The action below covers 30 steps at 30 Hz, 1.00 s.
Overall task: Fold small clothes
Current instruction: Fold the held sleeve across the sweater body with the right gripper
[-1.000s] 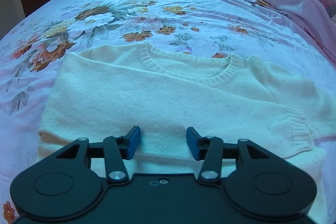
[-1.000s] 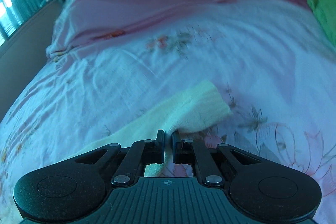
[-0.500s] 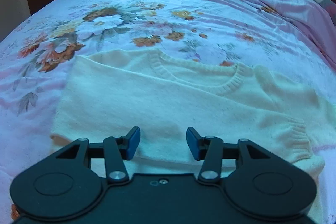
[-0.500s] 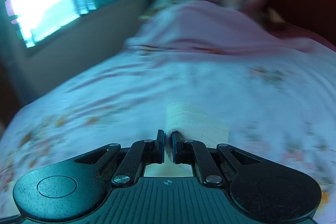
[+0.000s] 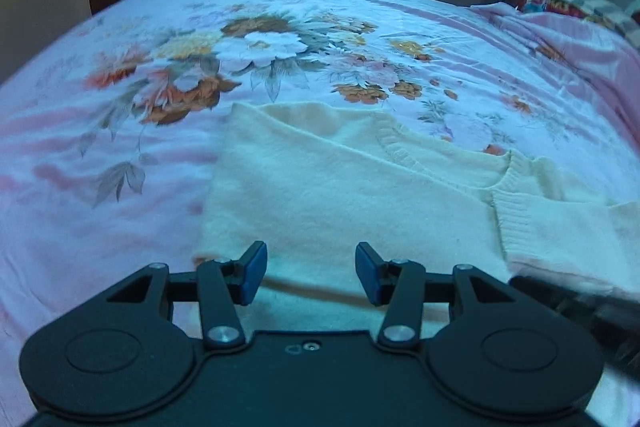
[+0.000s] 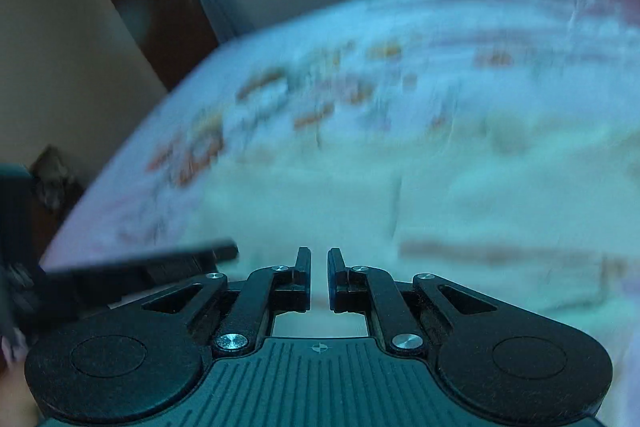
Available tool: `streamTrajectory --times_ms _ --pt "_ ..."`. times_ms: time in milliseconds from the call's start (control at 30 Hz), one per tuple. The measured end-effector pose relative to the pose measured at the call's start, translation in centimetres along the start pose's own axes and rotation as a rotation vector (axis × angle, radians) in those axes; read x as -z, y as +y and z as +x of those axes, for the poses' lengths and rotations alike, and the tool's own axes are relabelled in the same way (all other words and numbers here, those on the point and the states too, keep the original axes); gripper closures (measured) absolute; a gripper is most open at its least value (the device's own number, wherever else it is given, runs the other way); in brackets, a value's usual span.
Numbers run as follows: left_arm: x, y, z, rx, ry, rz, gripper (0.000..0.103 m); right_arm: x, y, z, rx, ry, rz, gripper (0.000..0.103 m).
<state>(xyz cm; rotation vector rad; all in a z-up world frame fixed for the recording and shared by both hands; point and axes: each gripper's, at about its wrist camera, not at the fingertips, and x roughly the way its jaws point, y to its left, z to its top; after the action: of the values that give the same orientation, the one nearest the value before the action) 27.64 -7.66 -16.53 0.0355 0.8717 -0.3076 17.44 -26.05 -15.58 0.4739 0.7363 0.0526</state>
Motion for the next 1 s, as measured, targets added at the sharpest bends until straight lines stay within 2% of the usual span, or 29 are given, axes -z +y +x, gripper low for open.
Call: streamTrajectory --times_ms 67,133,267,400,567,800,867,900,967,1000 --pt "-0.1 0.4 -0.4 0.057 0.008 -0.039 0.037 0.1 -0.4 -1.2 -0.006 -0.058 0.011 0.096" --pt "-0.3 0.0 -0.7 0.124 0.013 -0.072 0.028 -0.3 -1.1 -2.9 0.046 -0.118 -0.011 0.096" --pt "-0.6 -3.1 -0.1 0.226 0.062 -0.062 0.028 -0.5 -4.8 -6.1 0.144 -0.156 0.023 0.096" --pt "-0.1 -5.5 1.8 0.316 0.139 -0.126 0.044 -0.1 -9.3 -8.6 0.208 -0.171 0.110 0.096" --pt "0.3 -6.5 4.3 0.363 0.207 -0.245 0.044 1.2 -12.7 -11.8 0.227 -0.188 0.172 0.096" --pt "0.4 -6.8 6.4 0.466 0.212 -0.437 0.045 2.8 -14.7 -13.3 0.221 -0.191 0.210 0.096" --pt "0.4 -7.4 6.8 0.479 0.220 -0.436 0.063 3.1 -14.8 -13.4 0.219 -0.192 0.210 0.096" --pt "0.6 -7.6 7.1 0.490 0.227 -0.445 0.068 3.2 -14.7 -13.3 0.218 -0.195 0.209 0.096" --pt "0.8 -7.9 7.7 0.518 0.244 -0.464 0.096 3.3 -14.8 -13.5 0.212 -0.200 0.216 0.096" --pt "0.9 -8.2 7.9 0.522 0.249 -0.468 0.100 3.4 -14.8 -13.5 0.214 -0.202 0.223 0.096"
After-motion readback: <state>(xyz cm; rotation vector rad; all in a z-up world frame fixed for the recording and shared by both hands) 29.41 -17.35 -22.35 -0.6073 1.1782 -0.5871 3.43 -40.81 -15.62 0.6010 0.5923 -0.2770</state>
